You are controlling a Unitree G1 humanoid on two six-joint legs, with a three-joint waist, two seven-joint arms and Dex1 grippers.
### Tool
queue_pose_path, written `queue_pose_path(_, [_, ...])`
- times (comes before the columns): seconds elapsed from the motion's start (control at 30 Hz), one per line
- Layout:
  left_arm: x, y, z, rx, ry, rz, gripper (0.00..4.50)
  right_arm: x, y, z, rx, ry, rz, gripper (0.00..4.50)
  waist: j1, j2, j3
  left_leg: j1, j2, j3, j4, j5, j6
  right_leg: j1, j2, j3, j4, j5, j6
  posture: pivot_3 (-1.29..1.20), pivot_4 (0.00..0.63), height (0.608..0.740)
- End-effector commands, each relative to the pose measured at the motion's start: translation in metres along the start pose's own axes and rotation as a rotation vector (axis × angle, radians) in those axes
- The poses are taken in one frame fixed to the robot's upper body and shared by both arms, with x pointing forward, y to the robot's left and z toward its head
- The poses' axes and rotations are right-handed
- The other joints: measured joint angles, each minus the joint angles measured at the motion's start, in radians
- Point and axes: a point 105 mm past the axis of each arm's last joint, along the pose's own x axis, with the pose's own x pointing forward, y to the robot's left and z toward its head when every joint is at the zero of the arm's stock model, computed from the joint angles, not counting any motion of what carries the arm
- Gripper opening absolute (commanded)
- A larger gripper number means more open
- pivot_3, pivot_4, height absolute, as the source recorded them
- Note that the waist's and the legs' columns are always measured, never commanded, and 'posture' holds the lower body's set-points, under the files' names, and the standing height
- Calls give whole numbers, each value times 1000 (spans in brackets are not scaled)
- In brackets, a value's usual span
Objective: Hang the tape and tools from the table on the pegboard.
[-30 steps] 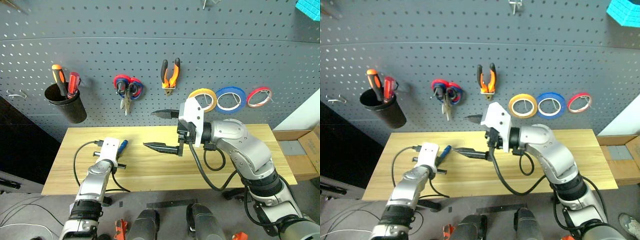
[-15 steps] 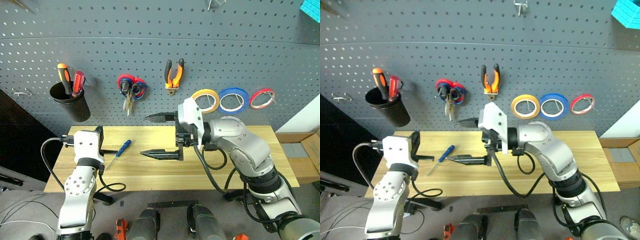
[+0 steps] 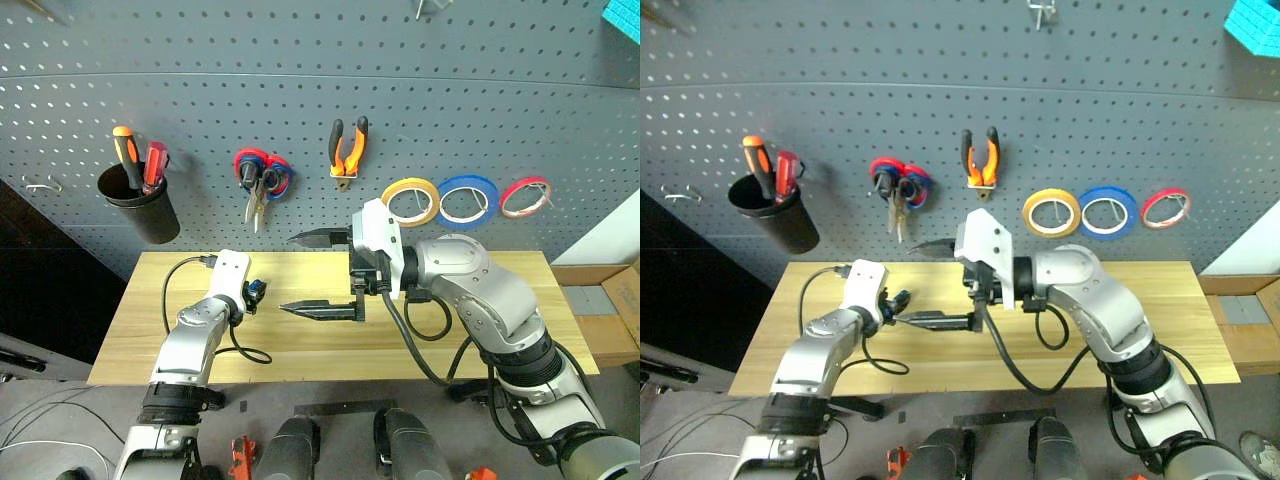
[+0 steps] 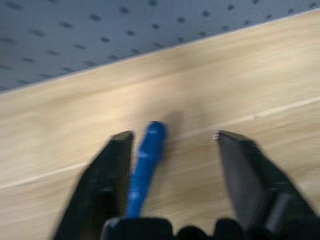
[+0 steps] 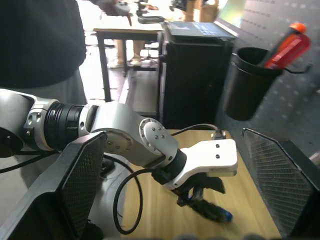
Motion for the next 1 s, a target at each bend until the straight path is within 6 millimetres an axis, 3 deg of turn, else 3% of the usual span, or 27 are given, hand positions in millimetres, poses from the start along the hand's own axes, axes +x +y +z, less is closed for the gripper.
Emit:
queue_pose_path(0.03, [-1,6,-8,17,67,-31,4446,-4,2,10,-42,-21,-23,4500,-2,0,0,0,0,0,0,0,0,0,0,0,0,0,0,-23,204,740])
queue_pose_path(0.23, [5,27,-26,-20,175,11,4481,-5,3,8,-38,-6,-50,4500,-3,0,0,0,0,0,0,0,0,0,0,0,0,0,0,-45,215,740])
queue_pose_path(0.47, [21,16,-31,-34,214,-80,4481,-7,4,7,-31,8,-69,4500,-7,0,1,0,0,0,0,0,0,0,-2,-1,-1,0,0,-72,224,740])
queue_pose_path(0.63, [22,9,-56,13,359,-136,4481,-9,5,6,-26,21,-77,4500,-19,0,1,0,0,0,0,0,0,0,-2,-1,0,0,0,-86,226,740])
queue_pose_path(0.77, [17,17,-66,16,407,-91,4481,-11,3,4,-27,33,-87,4500,-24,0,0,1,0,0,0,0,0,1,-2,0,0,0,0,-88,227,740])
queue_pose_path(0.87, [14,21,-70,29,416,-78,3942,-11,3,4,-28,35,-90,4500,-24,0,0,2,0,0,0,0,0,2,-2,0,0,0,0,-83,219,740])
queue_pose_path(1.0, [9,26,-73,21,418,-60,2588,-10,1,5,-35,32,-87,4500,-26,1,0,2,0,0,0,0,0,2,-2,0,0,0,0,-74,212,740])
